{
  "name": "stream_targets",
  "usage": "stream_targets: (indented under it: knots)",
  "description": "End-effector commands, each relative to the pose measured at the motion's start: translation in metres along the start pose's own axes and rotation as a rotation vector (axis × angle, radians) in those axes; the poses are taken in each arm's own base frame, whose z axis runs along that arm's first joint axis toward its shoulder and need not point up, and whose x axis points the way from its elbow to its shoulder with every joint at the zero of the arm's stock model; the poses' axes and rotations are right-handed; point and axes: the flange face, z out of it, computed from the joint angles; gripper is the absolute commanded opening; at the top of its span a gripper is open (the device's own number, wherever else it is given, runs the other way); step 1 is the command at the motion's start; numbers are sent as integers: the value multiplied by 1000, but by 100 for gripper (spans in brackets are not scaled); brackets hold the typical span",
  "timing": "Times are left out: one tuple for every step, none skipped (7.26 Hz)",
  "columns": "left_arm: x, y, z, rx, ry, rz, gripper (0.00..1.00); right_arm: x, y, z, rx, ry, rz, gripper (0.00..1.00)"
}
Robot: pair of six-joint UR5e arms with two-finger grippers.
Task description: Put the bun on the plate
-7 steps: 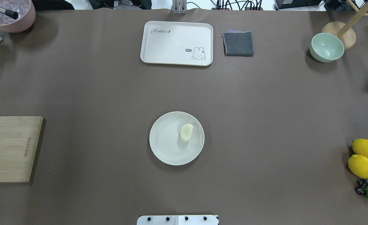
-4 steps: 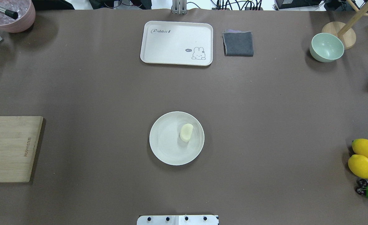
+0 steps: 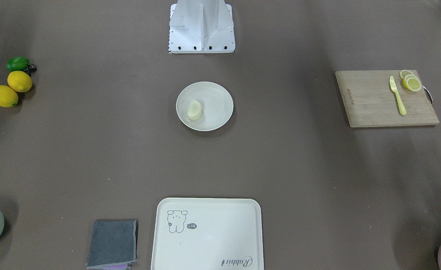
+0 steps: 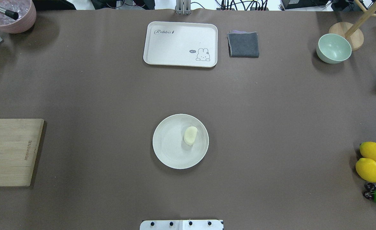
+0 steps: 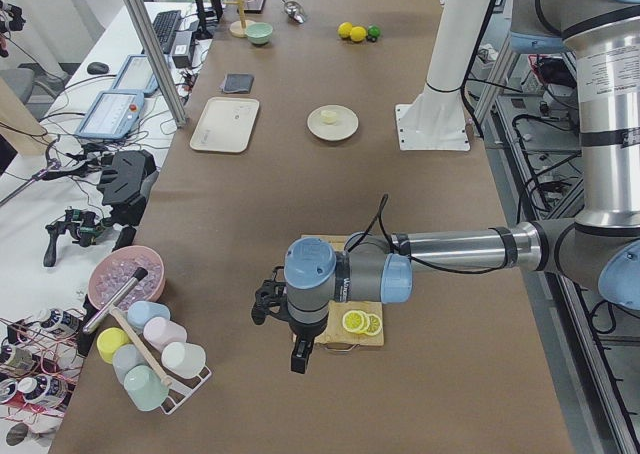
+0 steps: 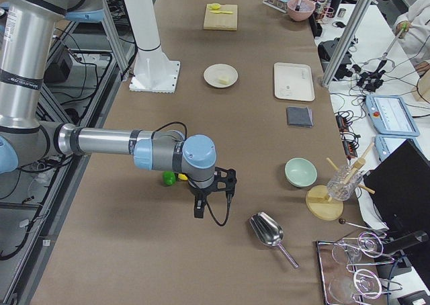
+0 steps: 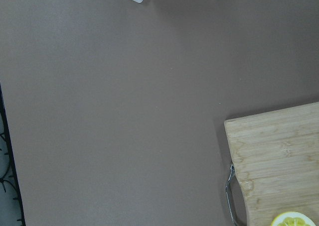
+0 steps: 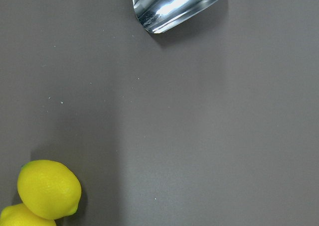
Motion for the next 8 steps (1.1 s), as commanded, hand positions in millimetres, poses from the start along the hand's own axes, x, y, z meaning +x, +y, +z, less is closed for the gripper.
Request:
stream_targets:
  knots:
    - [0,1,1,-3,1,-2,97,-1,0,0,0,0,-3,100]
    - [0,1,2,-4,1,-1,97,-1,0,0,0,0,-3,100]
    - [0,1,2,-4,1,-1,97,-1,0,0,-1,0,-4,100]
    - [1,0,3,-7,2,2,97,-1,0,0,-1,0,-4,100]
    - [2,-1,2,-5,1,4,97,-1,0,0,0,0,-5,100]
    - [2,-1,2,-5,1,3,97,-2,0,1,-1,0,-6,100]
    - [1,-1,2,-5,-2,0,97,-4,-2,1,-2,-1,-12,100]
    - [1,-1,2,-5,0,0,97,-6,-3,1,-3,-1,-17,100]
